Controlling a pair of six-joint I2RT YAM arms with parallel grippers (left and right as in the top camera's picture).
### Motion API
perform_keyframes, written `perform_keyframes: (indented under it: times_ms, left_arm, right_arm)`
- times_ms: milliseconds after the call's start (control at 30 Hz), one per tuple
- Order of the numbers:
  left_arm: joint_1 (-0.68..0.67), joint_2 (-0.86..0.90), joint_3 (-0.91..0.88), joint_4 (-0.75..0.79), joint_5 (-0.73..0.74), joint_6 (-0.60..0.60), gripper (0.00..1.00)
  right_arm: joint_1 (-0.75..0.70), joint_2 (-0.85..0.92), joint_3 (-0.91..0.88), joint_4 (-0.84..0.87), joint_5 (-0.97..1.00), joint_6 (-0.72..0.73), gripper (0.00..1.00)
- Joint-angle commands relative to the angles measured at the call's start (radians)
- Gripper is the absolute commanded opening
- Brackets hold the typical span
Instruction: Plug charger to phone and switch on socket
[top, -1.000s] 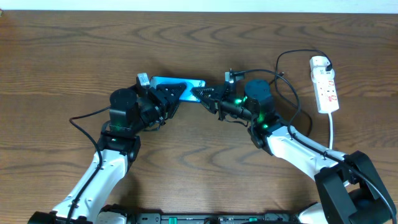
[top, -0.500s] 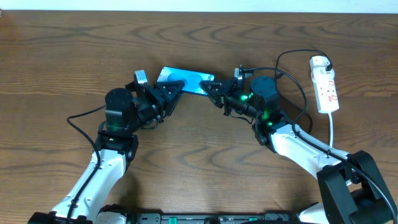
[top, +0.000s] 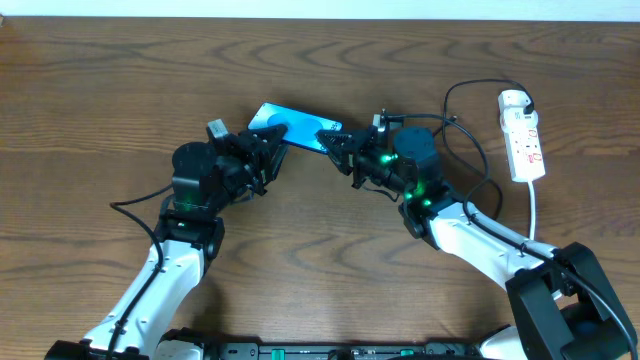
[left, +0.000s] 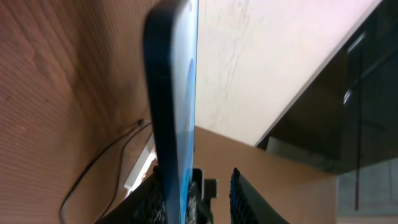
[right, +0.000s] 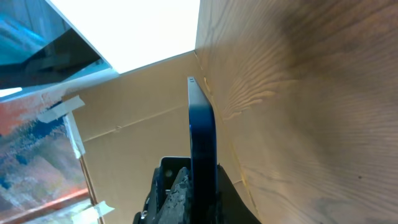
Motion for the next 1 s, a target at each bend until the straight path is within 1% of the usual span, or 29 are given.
perform_keyframes:
  times_ms: [0, 167, 200, 267, 400, 500, 667, 700, 833, 967]
  left_arm:
    - [-0.009, -0.013, 0.039, 0.023, -0.09, -0.059, 0.33]
    - [-0.013, -0.013, 0.039, -0.011, -0.109, -0.062, 0.33]
    - [-0.013, -0.013, 0.039, -0.024, -0.109, -0.062, 0.31]
    - [-0.013, -0.013, 0.039, -0.043, -0.109, -0.062, 0.25]
    - [-0.013, -0.013, 0.039, -0.047, -0.109, -0.062, 0.19]
    - [-0.013, -0.013, 0.039, -0.047, -0.11, -0.062, 0.08]
    - [-0.013, -0.013, 0.039, -0.047, -0.11, -0.062, 0.07]
    - [-0.013, -0.013, 0.039, -0.047, -0.11, -0.062, 0.07]
    - [-0.013, -0.013, 0.039, -0.048, -0.11, -0.061, 0.07]
    - [-0.013, -0.013, 0.039, -0.101, -0.11, -0.014, 0.08]
  right_arm:
    - [0.048, 0.008, 0.0, -0.005, -0.071, 0.03, 0.01]
    - [0.07, 0.008, 0.0, 0.032, -0.097, 0.056, 0.01]
    - [0.071, 0.008, 0.0, 0.047, -0.097, 0.056, 0.01]
    - [0.072, 0.008, 0.0, 0.067, -0.097, 0.055, 0.01]
    - [0.072, 0.008, 0.0, 0.066, -0.099, 0.055, 0.01]
    - [0.072, 0.008, 0.0, 0.066, -0.104, 0.055, 0.01]
    - [0.072, 0.008, 0.0, 0.063, -0.105, 0.055, 0.01]
    - [0.072, 0.008, 0.0, 0.063, -0.105, 0.055, 0.03]
    - [0.072, 0.008, -0.001, 0.063, -0.107, 0.034, 0.17]
    - [0.063, 0.008, 0.0, 0.063, -0.106, -0.098, 0.29]
